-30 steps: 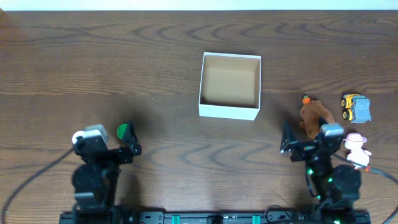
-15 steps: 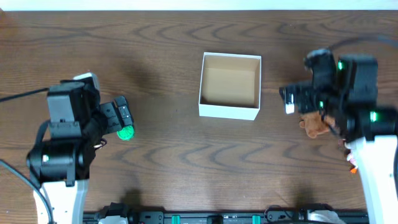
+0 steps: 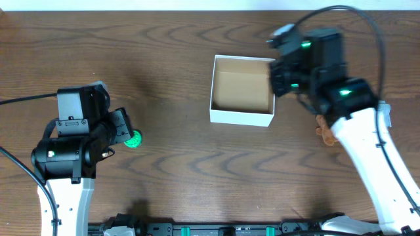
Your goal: Pack container
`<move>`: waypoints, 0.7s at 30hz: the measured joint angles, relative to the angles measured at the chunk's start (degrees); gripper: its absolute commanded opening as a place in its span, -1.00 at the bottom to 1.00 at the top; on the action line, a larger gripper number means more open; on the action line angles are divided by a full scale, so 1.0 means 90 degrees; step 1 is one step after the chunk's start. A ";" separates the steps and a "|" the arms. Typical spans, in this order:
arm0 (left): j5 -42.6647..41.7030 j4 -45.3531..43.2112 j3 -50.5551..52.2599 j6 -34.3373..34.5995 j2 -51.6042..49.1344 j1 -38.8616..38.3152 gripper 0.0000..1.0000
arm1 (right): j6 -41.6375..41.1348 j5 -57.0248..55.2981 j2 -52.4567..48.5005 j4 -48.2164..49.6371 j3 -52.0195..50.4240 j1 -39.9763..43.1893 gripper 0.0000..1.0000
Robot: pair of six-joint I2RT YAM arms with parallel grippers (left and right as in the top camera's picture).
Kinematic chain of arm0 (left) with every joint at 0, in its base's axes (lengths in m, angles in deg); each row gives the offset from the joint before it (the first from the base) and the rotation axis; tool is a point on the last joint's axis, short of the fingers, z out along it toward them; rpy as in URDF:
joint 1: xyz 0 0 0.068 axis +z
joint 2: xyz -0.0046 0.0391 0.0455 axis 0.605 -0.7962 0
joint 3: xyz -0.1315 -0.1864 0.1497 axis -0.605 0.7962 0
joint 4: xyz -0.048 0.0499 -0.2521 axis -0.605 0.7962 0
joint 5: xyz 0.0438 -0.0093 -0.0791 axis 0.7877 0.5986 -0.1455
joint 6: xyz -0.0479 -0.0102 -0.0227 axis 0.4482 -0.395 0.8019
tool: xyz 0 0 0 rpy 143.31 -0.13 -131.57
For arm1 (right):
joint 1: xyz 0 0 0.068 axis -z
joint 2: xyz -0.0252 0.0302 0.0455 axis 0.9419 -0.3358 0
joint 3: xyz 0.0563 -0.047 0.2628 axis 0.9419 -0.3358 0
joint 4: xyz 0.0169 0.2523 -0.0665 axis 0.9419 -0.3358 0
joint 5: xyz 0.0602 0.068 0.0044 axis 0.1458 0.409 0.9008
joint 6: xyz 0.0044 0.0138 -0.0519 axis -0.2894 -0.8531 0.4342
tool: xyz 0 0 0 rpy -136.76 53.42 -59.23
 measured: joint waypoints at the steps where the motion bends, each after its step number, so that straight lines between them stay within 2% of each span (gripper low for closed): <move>1: 0.0000 0.0012 0.0000 0.0000 0.0000 0.0000 -0.53 | -0.0005 -0.0170 -0.0087 0.0102 0.0029 -0.0245 -0.98; 5: 0.0000 0.0036 0.0000 -0.0017 0.0000 0.0000 -0.53 | -0.0078 -0.0610 -0.0729 0.0238 0.0070 -0.0911 -0.97; 11: 0.0000 0.0034 0.0000 -0.0015 0.0000 0.0000 -0.53 | -0.0333 -0.0821 -0.1996 0.0257 0.0068 -0.1144 -0.97; 15: 0.0000 0.0036 0.0000 -0.0015 0.0000 0.0000 -0.53 | -0.0398 -0.0481 -0.2492 0.0277 0.0063 -0.1151 -0.98; 21: 0.0000 0.0036 0.0000 -0.0015 0.0000 0.0000 -0.53 | -0.0180 0.0481 -0.2633 0.0240 0.0066 -0.1226 -0.97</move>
